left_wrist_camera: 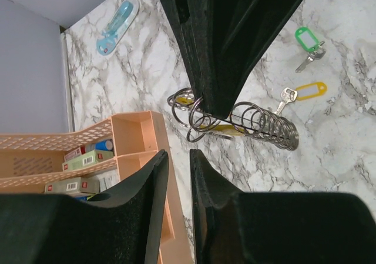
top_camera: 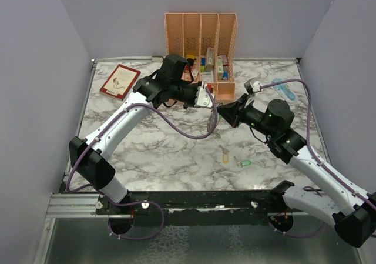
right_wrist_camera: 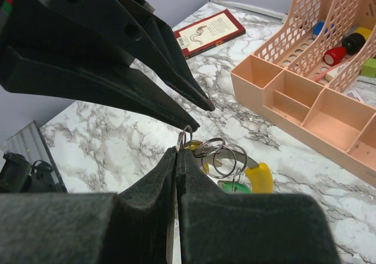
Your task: Put the keys on the keyring
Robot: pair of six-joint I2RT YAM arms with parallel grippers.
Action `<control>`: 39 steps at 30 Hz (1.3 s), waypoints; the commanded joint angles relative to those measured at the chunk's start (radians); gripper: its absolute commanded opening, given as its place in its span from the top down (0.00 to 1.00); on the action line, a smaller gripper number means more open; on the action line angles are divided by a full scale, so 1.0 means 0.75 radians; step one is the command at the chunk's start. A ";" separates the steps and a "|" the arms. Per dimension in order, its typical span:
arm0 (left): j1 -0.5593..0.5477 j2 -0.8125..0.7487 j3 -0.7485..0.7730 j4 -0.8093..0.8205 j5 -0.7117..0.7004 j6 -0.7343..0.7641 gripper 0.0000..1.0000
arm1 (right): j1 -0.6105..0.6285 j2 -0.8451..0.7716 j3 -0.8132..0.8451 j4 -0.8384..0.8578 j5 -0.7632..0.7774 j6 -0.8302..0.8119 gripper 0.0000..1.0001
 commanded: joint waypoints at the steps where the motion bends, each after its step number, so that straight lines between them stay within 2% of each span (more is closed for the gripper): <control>1: 0.004 -0.008 0.094 -0.206 0.153 0.128 0.74 | 0.009 -0.011 -0.009 0.044 -0.055 -0.019 0.98; 6: 0.004 -0.001 0.128 -0.295 0.219 0.153 0.64 | 0.009 -0.003 -0.024 0.044 -0.072 -0.028 0.98; 11: 0.004 0.009 0.127 -0.337 0.247 0.189 0.64 | 0.009 0.005 -0.013 0.057 -0.096 -0.032 0.98; 23: 0.004 0.017 0.059 -0.164 0.168 0.118 0.65 | 0.009 -0.007 0.020 0.001 -0.172 -0.045 0.98; 36: 0.004 0.014 0.039 -0.234 0.201 0.163 0.83 | 0.009 -0.027 0.018 0.008 -0.148 -0.038 0.98; 39: 0.004 0.017 0.040 -0.240 0.214 0.173 0.92 | 0.009 -0.023 0.011 0.025 -0.131 -0.020 0.98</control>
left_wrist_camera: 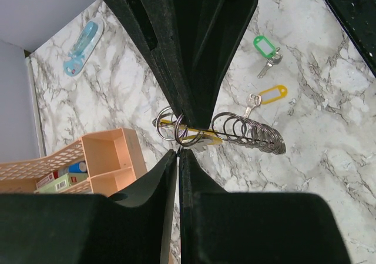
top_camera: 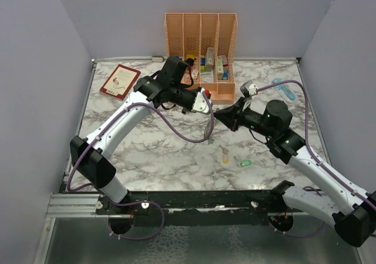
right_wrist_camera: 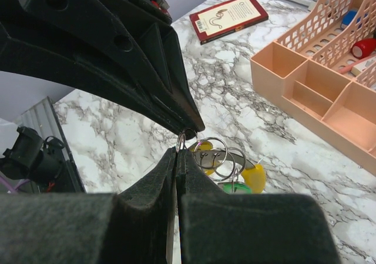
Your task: Put the keys on the keyring
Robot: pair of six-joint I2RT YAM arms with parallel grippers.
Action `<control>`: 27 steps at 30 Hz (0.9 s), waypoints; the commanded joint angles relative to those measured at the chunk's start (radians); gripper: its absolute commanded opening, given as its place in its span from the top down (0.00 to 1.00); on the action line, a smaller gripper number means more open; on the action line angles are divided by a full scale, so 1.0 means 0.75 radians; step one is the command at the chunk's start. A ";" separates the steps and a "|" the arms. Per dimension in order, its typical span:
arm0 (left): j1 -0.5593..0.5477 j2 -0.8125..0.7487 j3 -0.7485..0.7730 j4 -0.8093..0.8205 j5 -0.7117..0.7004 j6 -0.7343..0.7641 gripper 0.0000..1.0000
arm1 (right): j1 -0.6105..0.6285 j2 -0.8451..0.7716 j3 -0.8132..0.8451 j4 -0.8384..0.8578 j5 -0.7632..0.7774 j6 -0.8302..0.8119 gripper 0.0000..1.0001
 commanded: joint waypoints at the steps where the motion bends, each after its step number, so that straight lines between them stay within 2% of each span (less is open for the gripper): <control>1: 0.004 0.004 -0.003 -0.028 0.049 0.027 0.97 | 0.009 -0.027 0.023 0.060 0.014 0.020 0.98; 2: 0.003 0.004 -0.003 -0.026 0.052 0.028 1.00 | 0.009 -0.027 0.015 0.070 0.017 0.027 0.98; 6: 0.004 0.006 -0.001 -0.009 0.051 0.011 1.00 | 0.009 -0.024 0.011 0.073 0.041 0.044 0.98; 10: 0.004 -0.006 -0.025 0.030 0.012 -0.014 1.00 | 0.009 -0.047 0.002 0.088 0.156 0.088 0.98; 16: 0.002 -0.051 -0.113 0.212 -0.072 -0.177 1.00 | 0.009 -0.039 0.008 0.103 0.250 0.156 0.98; 27: -0.008 -0.069 -0.113 0.269 -0.060 -0.291 1.00 | 0.009 -0.005 -0.027 0.191 0.315 0.202 0.98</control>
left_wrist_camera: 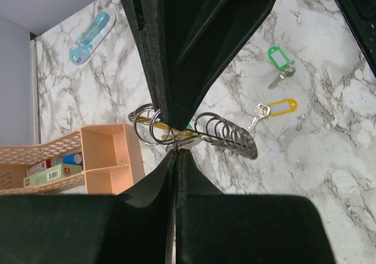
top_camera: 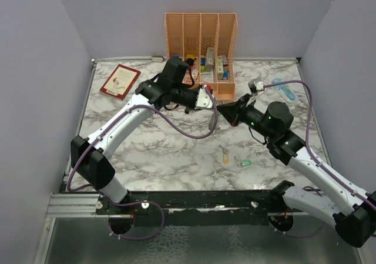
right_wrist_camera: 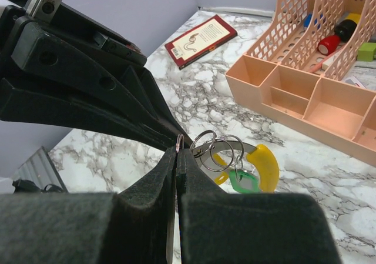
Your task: Put the keys on the keyring
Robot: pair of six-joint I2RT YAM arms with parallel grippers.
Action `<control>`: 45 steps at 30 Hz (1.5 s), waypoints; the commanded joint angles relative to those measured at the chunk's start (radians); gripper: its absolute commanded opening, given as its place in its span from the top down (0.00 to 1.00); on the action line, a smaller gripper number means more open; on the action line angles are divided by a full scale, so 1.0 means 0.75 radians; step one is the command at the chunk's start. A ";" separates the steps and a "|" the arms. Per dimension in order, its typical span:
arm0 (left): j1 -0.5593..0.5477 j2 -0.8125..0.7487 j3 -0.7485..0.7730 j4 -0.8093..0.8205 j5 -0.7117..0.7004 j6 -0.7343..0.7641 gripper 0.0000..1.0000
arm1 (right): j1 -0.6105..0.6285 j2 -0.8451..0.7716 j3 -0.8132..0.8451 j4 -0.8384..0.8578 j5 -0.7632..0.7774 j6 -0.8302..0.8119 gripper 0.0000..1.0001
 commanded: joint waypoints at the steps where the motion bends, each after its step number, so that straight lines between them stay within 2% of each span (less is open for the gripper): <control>1: -0.004 -0.050 -0.006 0.047 -0.025 -0.074 1.00 | 0.007 0.017 0.001 0.111 0.070 0.025 0.98; 16: -0.048 -0.042 -0.020 0.178 -0.080 -0.232 1.00 | 0.033 0.037 -0.019 0.170 0.283 0.183 0.98; 30: -0.080 -0.040 -0.039 0.254 -0.171 -0.341 1.00 | 0.132 0.061 -0.012 0.133 0.504 0.126 0.98; 36: -0.083 -0.037 -0.049 0.292 -0.248 -0.360 1.00 | 0.153 0.063 -0.023 0.119 0.481 0.122 0.98; 41: -0.083 -0.050 -0.067 0.272 -0.305 -0.285 1.00 | 0.153 -0.009 -0.040 0.080 0.456 0.119 0.98; 45: -0.079 -0.063 -0.085 0.272 -0.342 -0.210 1.00 | 0.153 -0.032 0.019 -0.045 0.404 0.098 0.98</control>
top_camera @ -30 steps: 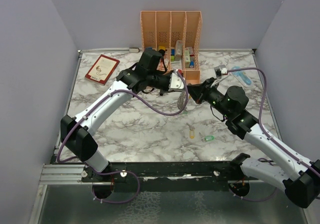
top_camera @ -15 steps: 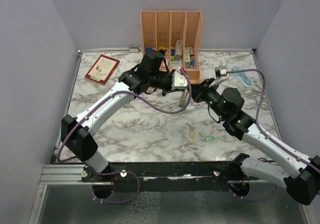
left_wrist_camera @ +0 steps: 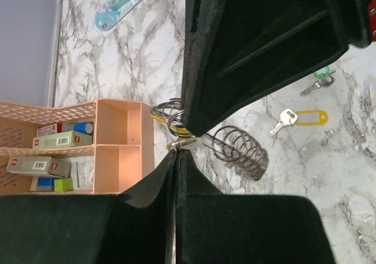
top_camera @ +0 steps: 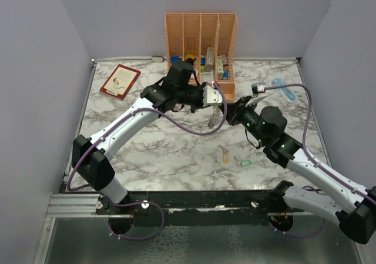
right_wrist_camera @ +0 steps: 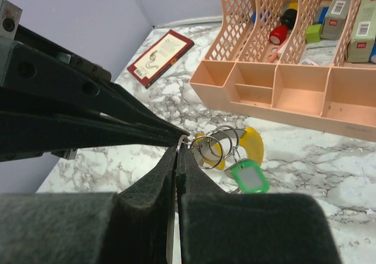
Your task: Put the keys on the keyring
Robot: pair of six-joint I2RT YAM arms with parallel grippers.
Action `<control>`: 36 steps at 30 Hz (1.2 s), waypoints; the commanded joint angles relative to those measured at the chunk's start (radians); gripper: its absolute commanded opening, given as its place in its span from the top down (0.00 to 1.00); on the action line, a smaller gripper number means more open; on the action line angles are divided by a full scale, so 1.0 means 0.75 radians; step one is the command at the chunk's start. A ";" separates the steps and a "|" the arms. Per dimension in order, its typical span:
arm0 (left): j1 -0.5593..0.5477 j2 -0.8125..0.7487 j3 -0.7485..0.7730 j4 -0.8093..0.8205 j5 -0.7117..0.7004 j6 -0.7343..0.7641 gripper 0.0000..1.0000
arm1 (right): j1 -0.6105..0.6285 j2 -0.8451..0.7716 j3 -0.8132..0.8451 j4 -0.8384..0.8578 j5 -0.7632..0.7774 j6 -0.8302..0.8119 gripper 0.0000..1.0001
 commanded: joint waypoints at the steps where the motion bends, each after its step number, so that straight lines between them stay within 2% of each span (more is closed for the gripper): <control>1: -0.006 -0.058 -0.024 0.040 -0.072 0.089 1.00 | 0.010 -0.062 0.067 -0.131 -0.063 -0.039 0.98; 9: 0.000 -0.063 -0.012 0.007 -0.038 0.126 1.00 | 0.011 -0.050 0.118 -0.262 -0.156 -0.089 0.98; 10: 0.000 -0.063 -0.015 0.006 -0.034 0.130 1.00 | 0.011 -0.043 0.122 -0.275 -0.167 -0.092 0.93; 11: 0.000 -0.065 -0.023 0.006 -0.034 0.133 1.00 | 0.011 -0.038 0.126 -0.284 -0.177 -0.092 0.79; 14: 0.000 -0.077 -0.068 0.006 -0.023 0.145 1.00 | 0.011 -0.026 0.139 -0.353 -0.174 -0.108 0.56; 15: 0.000 -0.085 -0.094 0.016 -0.021 0.147 1.00 | 0.011 -0.024 0.149 -0.395 -0.152 -0.116 0.30; 16: 0.000 -0.092 -0.122 0.029 -0.022 0.148 1.00 | 0.010 -0.022 0.162 -0.444 -0.114 -0.119 0.16; 18: -0.001 -0.112 -0.188 0.070 -0.043 0.151 1.00 | 0.009 -0.013 0.186 -0.536 -0.041 -0.125 0.01; 24: 0.003 -0.168 -0.381 0.162 -0.094 0.158 1.00 | 0.009 0.070 0.254 -0.768 0.186 -0.078 0.01; 30: 0.015 -0.234 -0.559 0.238 -0.143 0.168 1.00 | 0.009 0.146 0.290 -0.893 0.404 0.119 0.01; 36: 0.038 -0.277 -0.661 0.259 -0.200 0.161 0.98 | 0.009 0.174 0.290 -0.904 0.418 0.119 0.01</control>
